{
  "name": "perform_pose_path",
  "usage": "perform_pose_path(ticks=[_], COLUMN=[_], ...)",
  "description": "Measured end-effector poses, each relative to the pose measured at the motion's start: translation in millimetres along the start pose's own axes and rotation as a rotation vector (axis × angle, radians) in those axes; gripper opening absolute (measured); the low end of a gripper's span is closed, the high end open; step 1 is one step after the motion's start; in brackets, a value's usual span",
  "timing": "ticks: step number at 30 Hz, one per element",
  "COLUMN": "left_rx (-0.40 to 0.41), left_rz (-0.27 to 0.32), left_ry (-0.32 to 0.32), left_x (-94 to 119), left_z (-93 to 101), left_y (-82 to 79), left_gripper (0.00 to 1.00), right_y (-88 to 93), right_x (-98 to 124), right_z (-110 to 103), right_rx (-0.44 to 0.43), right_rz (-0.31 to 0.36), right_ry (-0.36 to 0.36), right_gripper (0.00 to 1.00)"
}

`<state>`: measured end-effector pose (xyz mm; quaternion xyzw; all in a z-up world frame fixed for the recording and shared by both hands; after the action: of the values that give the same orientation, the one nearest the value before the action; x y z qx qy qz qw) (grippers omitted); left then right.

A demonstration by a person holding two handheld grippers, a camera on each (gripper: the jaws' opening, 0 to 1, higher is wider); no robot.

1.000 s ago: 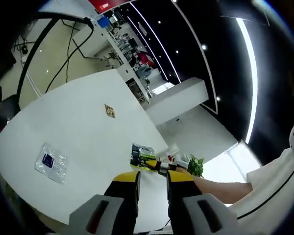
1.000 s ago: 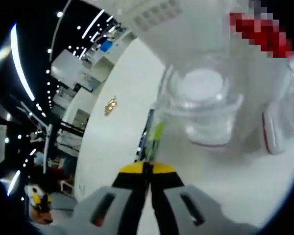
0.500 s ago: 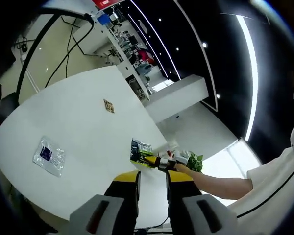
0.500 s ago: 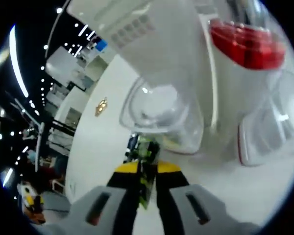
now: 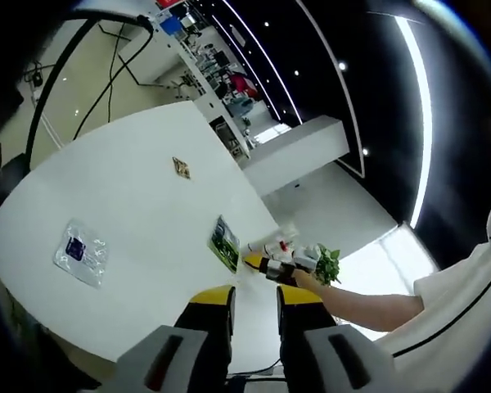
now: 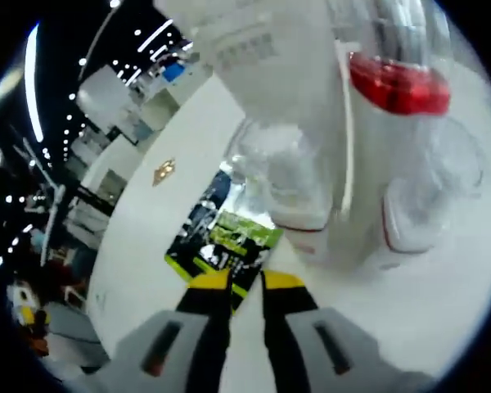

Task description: Arrange the skincare products in the storage area until every visible bottle or jar stands upright without overlapping.

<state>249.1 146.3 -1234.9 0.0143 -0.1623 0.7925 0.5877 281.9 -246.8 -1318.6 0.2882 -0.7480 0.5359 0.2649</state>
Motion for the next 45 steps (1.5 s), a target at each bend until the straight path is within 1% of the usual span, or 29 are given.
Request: perform_pose_path(ticks=[1, 2, 3, 4, 6, 7, 8, 9, 12, 13, 14, 15, 19, 23, 24, 26, 27, 29, 30, 33, 34, 36, 37, 38, 39, 40, 43, 44, 45], left_rx=[0.011, 0.014, 0.021, 0.02, 0.001, -0.008, -0.01, -0.009, 0.023, 0.03, 0.031, 0.031, 0.016, 0.022, 0.025, 0.024, 0.019, 0.017, 0.017, 0.01, -0.015, -0.037, -0.041, -0.042, -0.052, -0.061, -0.055, -0.052, -0.04], left_rz=[0.01, 0.013, 0.016, 0.015, 0.002, 0.001, 0.003, 0.011, 0.049, 0.052, 0.053, 0.054, 0.038, 0.059, 0.062, 0.062, 0.061, 0.056, 0.054, 0.041, 0.029, 0.011, 0.01, 0.01, 0.01, 0.015, 0.048, 0.053, 0.067], left_ry=[0.001, 0.002, 0.001, 0.001, 0.002, 0.001, -0.001, -0.007, -0.016, -0.019, -0.02, -0.021, -0.022, -0.017, -0.018, -0.019, -0.02, -0.024, -0.026, -0.065, -0.096, -0.125, -0.127, -0.13, -0.142, -0.145, -0.151, -0.151, -0.153], left_x=[0, 0, 0, 0, 0, 2, 3, 5, 10, 10, 10, 9, 5, 6, 6, 7, 8, 8, 8, 8, 8, 8, 9, 10, 13, 16, 25, 27, 30], left_z=[-1.1, -1.2, -2.3, -1.5, 2.3, 2.8, 1.9, -0.2, -5.5, -6.5, -6.9, -7.0, -4.3, -4.2, -4.2, -4.1, -4.6, -6.5, -7.5, -18.1, -22.1, -25.4, -25.5, -25.3, -24.4, -24.3, -22.4, -23.2, -24.1], left_y=[-1.6, -2.0, -2.6, -2.5, -2.1, -2.3, -2.6, -3.2, -3.6, -3.1, -2.6, -1.3, 2.3, 1.1, 1.2, 1.1, 0.7, 0.5, 0.2, -3.7, -6.1, -10.8, -14.4, -15.4, -18.9, -20.7, -21.7, -21.3, -18.7], left_gripper=[0.21, 0.21, 0.21, 0.21, 0.21, 0.21, 0.21, 0.21, 0.21, 0.21, 0.21, 0.21, 0.21, 0.21, 0.21, 0.21, 0.21, 0.21, 0.21, 0.21, 0.21, 0.21, 0.21, 0.21, 0.21, 0.21, 0.21, 0.21, 0.21], right_y=[-0.4, 0.0, 0.8, 2.7, 5.6, 6.3, 9.4, 13.8, 23.4, 19.9, 21.4, 22.1, 21.1, 20.5, 20.3, 19.1, 15.8, 13.5, 13.7, 11.9, 10.6, 6.7, 4.4, 3.8, 0.3, -2.3, -14.3, -16.1, -20.5], right_x=[-1, -2, -5, -9, -19, -23, -25, -27, -30, -29, -28, -24, -18, -15, -14, -14, -11, -11, -11, -10, -10, -12, -18, -19, -26, -29, -44, -45, -48], right_z=[-7, -13, -21, -29, -38, -38, -36, -32, -29, -25, -24, -20, -8, 0, -1, -2, -4, -8, -10, -16, -19, -27, -32, -34, -36, -37, -40, -39, -37], right_rx=[0.03, 0.055, 0.106, 0.145, 0.161, 0.158, 0.155, 0.178, 0.164, 0.184, 0.175, 0.197, 0.191, 0.188, 0.163, 0.169, 0.19, 0.188, 0.19, 0.192, 0.199, 0.21, 0.248, 0.263, 0.361, 0.403, 0.478, 0.497, 0.531], right_rz=[0.024, 0.032, 0.036, 0.021, -0.011, -0.02, -0.056, -0.096, -0.149, -0.111, -0.129, -0.134, -0.128, -0.135, -0.13, -0.121, -0.09, -0.067, -0.069, -0.056, -0.044, -0.024, -0.022, -0.024, -0.044, -0.042, -0.049, -0.055, -0.075], right_ry=[-0.016, -0.028, -0.042, -0.061, -0.089, -0.086, -0.061, -0.031, -0.021, -0.018, -0.01, -0.009, 0.0, 0.02, 0.015, 0.021, 0.032, 0.017, 0.017, 0.0, -0.001, -0.015, -0.036, -0.038, -0.018, -0.01, 0.026, 0.04, 0.082], right_gripper=[0.13, 0.13, 0.14, 0.14, 0.14, 0.13, 0.12, 0.11, 0.07, 0.06, 0.04, 0.03, 0.01, 0.02, 0.05, 0.09, 0.09, 0.09, 0.09, 0.1, 0.11, 0.15, 0.17, 0.2, 0.22, 0.23, 0.32, 0.32, 0.31])
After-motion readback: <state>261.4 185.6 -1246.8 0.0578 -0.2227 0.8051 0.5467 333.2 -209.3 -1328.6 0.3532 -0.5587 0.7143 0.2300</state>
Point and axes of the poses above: the point that each gripper's makers call its tool centre point, and the gripper's own axes: x roughly backward along the fingers, z roughly to its right, y roughly out of its underside, the point moved 7 cm from there along x, roughly backward along the fingers, and after that the axes turned 9 degrees about x, right-handed, at the moved point
